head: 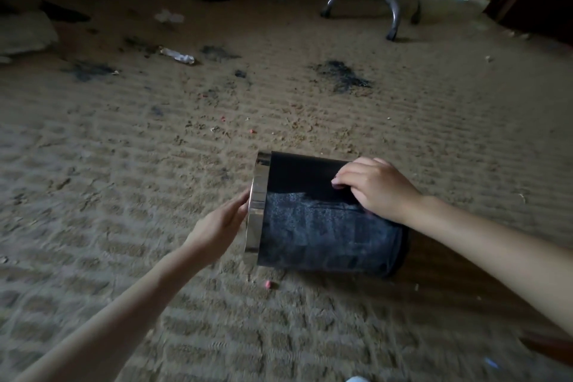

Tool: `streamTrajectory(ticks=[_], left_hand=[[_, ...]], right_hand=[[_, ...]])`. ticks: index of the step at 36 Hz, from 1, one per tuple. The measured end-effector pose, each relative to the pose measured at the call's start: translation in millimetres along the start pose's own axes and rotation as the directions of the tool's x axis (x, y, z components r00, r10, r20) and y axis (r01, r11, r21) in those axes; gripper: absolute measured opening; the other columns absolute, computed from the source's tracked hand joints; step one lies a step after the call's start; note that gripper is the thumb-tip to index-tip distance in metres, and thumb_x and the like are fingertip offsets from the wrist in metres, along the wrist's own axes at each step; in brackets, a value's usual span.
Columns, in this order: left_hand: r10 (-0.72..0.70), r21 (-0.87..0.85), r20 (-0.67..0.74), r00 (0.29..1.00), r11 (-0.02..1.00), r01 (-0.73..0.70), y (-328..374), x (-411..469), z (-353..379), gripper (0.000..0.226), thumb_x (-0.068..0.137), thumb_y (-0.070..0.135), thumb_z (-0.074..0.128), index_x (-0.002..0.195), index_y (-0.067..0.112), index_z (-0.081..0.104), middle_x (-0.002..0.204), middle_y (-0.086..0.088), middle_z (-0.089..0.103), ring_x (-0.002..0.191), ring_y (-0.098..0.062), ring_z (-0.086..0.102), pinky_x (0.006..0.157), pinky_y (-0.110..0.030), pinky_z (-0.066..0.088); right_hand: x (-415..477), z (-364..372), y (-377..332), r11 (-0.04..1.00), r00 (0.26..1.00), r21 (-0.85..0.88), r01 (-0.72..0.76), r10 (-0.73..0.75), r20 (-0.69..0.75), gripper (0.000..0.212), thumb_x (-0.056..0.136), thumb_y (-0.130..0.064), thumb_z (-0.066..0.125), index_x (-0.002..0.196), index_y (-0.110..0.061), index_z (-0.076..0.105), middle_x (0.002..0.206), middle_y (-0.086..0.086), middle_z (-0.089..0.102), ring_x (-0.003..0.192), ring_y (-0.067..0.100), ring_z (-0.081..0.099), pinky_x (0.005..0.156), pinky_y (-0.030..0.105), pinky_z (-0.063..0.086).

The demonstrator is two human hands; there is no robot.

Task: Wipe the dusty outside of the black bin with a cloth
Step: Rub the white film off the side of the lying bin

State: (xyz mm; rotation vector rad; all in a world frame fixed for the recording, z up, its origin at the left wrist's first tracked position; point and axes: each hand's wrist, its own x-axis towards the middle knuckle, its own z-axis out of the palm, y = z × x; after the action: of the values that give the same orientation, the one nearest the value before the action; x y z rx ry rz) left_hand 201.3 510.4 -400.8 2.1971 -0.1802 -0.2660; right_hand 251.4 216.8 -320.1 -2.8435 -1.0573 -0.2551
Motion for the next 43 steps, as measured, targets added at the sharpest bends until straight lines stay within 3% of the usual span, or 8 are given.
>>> streamTrajectory(ticks=[7,11,19,22,28,35,39,43], left_hand=[[0.025,-0.111,-0.165,0.986,0.993,-0.044,20,4,-6,0.042,0.094,0.040,0.043,0.133,0.024,0.048,0.117,0.004,0.064,0.106,-0.011,0.060,0.092,-0.033,0.049],[0.058,-0.107,-0.205,0.977,0.991,-0.081,22,7,-4,0.040,0.089,0.025,0.057,0.128,0.022,0.051,0.097,0.012,0.066,0.092,-0.001,0.062,0.080,-0.019,0.050],[-0.014,-0.188,-0.211,0.977,0.982,-0.027,27,6,0,0.028,0.090,0.019,0.057,0.117,0.016,0.060,0.094,0.005,0.070,0.085,-0.007,0.065,0.075,-0.022,0.050],[-0.016,-0.197,-0.193,0.981,0.980,-0.022,28,6,1,0.024,0.092,0.019,0.054,0.114,0.014,0.062,0.094,0.005,0.069,0.081,-0.003,0.064,0.071,-0.021,0.051],[-0.003,-0.180,-0.200,0.980,0.983,-0.034,32,6,2,0.018,0.094,0.019,0.051,0.106,0.014,0.062,0.079,0.011,0.063,0.063,0.009,0.057,0.055,-0.008,0.039],[0.021,-0.168,-0.226,0.974,0.984,-0.060,38,5,3,0.014,0.094,0.014,0.048,0.090,0.021,0.060,0.062,0.014,0.058,0.056,0.009,0.054,0.051,-0.006,0.038],[0.028,-0.178,-0.205,0.978,0.982,-0.065,39,5,3,0.013,0.094,0.014,0.048,0.095,0.020,0.060,0.063,0.015,0.059,0.059,0.010,0.055,0.053,-0.008,0.038],[0.015,-0.200,-0.115,0.993,0.979,-0.038,34,6,-5,0.019,0.093,0.015,0.050,0.093,0.031,0.060,0.079,0.016,0.069,0.069,0.004,0.062,0.065,-0.022,0.045]], right_hand=[[-10,-26,9,0.923,0.929,0.213,-0.321,0.351,-0.122,0.030,0.091,0.003,0.048,0.114,-0.010,0.061,0.106,0.011,0.066,0.086,0.029,0.065,0.075,0.033,0.050],[-25,-45,29,0.905,0.883,0.128,-0.405,0.424,-0.202,0.023,0.095,-0.005,0.046,0.115,-0.006,0.055,0.090,0.021,0.065,0.072,0.036,0.062,0.059,0.040,0.048],[-69,-61,46,0.842,0.820,-0.028,-0.538,0.515,-0.251,0.020,0.095,-0.023,0.051,0.113,-0.015,0.051,0.069,0.018,0.064,0.057,0.035,0.061,0.047,0.037,0.046],[-83,-62,49,0.780,0.748,0.084,-0.620,0.619,-0.239,0.016,0.091,-0.033,0.056,0.105,-0.029,0.048,0.076,0.016,0.067,0.067,0.033,0.064,0.056,0.041,0.053],[-96,-76,60,0.617,0.600,0.366,-0.696,0.781,-0.175,0.010,0.083,-0.021,0.069,0.086,-0.020,0.059,0.079,0.006,0.066,0.077,0.026,0.063,0.063,0.029,0.043],[-92,-67,45,0.658,0.700,0.399,-0.639,0.712,-0.053,0.035,0.088,-0.003,0.059,0.119,-0.019,0.054,0.113,0.004,0.060,0.106,0.018,0.057,0.082,0.023,0.043],[-84,-42,31,0.637,0.740,0.410,-0.653,0.652,0.167,0.032,0.091,-0.007,0.057,0.120,-0.019,0.052,0.114,0.001,0.057,0.088,0.017,0.061,0.054,0.008,0.042],[-78,-22,30,0.666,0.752,0.377,-0.644,0.643,0.147,0.018,0.091,-0.010,0.058,0.102,-0.022,0.061,0.100,0.005,0.059,0.073,0.021,0.064,0.053,0.027,0.052]])
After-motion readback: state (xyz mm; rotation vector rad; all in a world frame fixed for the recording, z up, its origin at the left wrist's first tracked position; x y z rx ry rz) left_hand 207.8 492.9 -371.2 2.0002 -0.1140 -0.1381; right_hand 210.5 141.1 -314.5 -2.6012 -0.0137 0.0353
